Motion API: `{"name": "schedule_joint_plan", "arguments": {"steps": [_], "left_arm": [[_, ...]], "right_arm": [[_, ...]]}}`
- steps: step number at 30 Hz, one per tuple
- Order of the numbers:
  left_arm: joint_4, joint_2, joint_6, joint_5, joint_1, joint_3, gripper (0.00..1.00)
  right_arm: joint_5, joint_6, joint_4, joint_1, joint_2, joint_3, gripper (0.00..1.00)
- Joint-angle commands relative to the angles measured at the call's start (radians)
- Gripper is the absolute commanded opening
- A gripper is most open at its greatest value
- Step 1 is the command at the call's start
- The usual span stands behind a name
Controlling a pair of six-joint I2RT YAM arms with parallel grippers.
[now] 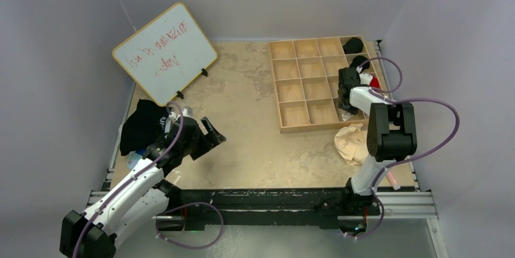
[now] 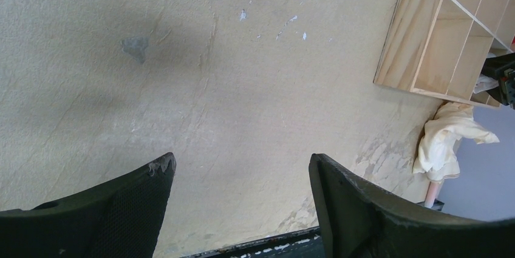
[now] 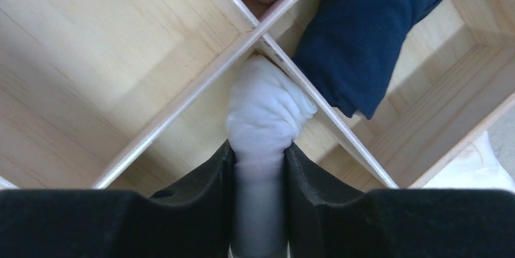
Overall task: Roll the underwear
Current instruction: Place the underwear in the storage box.
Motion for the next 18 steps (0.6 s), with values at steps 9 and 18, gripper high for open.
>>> {"name": "schedule_joint_plan", "arguments": {"steps": [9,18], "left_arm": [[0.014,-0.03,0.002,0.002,0.003,-0.01,0.79],[0.036,-0.008,0.012,0.004,0.003,-0.001,0.79]], "right_arm": [[-0.103,-0.009,-0.031,-0.003,-0.04,0.059,0.63],[-0.167,-0.052,-0.045,-0.004,-0.222,0.055,0.7]]}}
